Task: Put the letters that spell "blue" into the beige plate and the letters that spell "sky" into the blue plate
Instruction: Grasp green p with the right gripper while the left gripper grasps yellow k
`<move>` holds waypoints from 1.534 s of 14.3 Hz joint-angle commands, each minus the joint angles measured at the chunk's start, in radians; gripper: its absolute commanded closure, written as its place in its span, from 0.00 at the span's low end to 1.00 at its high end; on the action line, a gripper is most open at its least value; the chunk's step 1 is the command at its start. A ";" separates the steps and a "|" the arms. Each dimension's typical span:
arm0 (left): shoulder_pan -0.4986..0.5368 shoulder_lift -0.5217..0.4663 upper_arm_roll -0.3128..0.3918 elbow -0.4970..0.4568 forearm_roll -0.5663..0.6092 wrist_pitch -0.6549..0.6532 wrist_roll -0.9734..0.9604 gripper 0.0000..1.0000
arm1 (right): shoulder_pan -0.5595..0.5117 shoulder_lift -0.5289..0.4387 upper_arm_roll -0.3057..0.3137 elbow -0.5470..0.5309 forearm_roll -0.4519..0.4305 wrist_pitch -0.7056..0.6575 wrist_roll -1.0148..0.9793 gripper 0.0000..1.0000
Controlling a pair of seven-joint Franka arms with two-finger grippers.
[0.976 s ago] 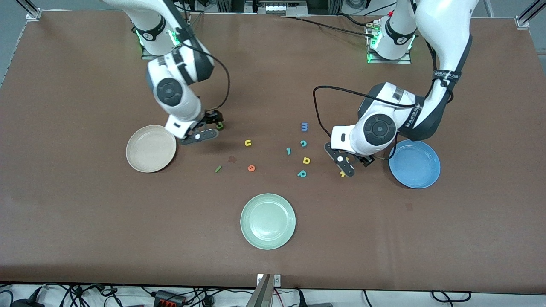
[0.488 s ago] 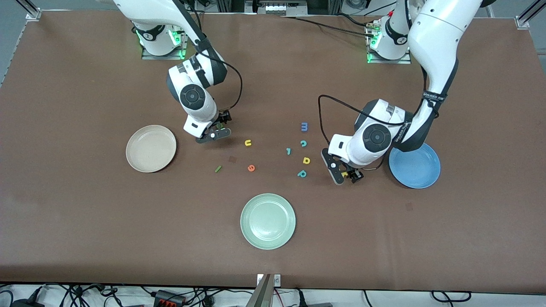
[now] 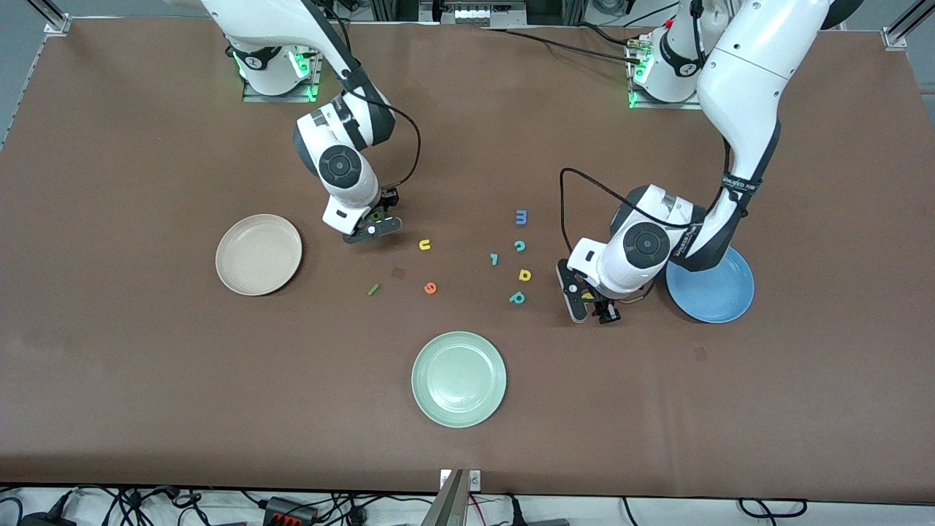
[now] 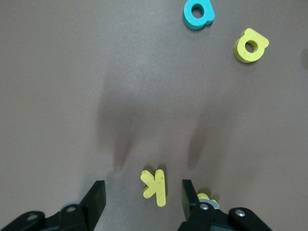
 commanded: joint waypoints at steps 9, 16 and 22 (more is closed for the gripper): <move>0.008 0.034 -0.004 0.007 0.028 0.009 0.012 0.32 | 0.006 0.039 -0.010 0.039 0.005 0.009 -0.012 0.43; 0.011 0.044 -0.006 0.006 0.028 0.009 0.015 0.71 | 0.005 0.041 -0.010 0.040 0.002 0.006 -0.014 0.74; 0.017 0.036 -0.008 0.013 0.025 0.006 0.001 0.93 | -0.020 0.018 -0.022 0.077 -0.003 -0.003 -0.020 0.94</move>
